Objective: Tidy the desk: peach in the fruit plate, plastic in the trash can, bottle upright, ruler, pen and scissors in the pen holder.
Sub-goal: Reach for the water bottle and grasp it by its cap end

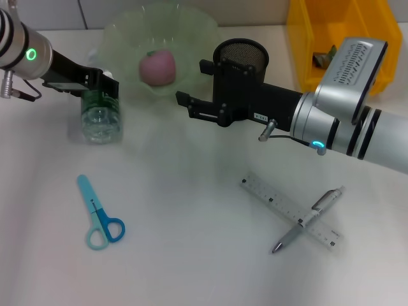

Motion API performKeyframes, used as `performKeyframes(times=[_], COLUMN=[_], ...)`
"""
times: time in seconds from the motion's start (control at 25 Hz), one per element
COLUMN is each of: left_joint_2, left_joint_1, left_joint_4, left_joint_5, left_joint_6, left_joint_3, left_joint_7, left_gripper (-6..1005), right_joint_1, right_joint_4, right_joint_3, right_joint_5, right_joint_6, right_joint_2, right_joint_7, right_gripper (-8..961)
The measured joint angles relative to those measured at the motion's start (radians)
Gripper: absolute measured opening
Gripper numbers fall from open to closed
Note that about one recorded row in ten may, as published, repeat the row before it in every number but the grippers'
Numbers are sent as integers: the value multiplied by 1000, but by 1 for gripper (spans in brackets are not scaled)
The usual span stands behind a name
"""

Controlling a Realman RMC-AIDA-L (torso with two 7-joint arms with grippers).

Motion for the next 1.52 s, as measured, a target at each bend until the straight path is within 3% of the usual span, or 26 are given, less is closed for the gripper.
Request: performKeyframes(times=[1.52], left_joint_2=[-10], left_joint_1=[-11], left_joint_4=[-76], left_joint_5=[54], left_joint_6=[-87], left_joint_3=[10], left_joint_7=[-13], left_gripper=[812], right_joint_1=[18], right_joint_4=[12], right_joint_3=[0], right_joint_5=[-1], right_joint_6=[1], right_joint_2=[2], right_joint_7=[0], right_gripper=[785])
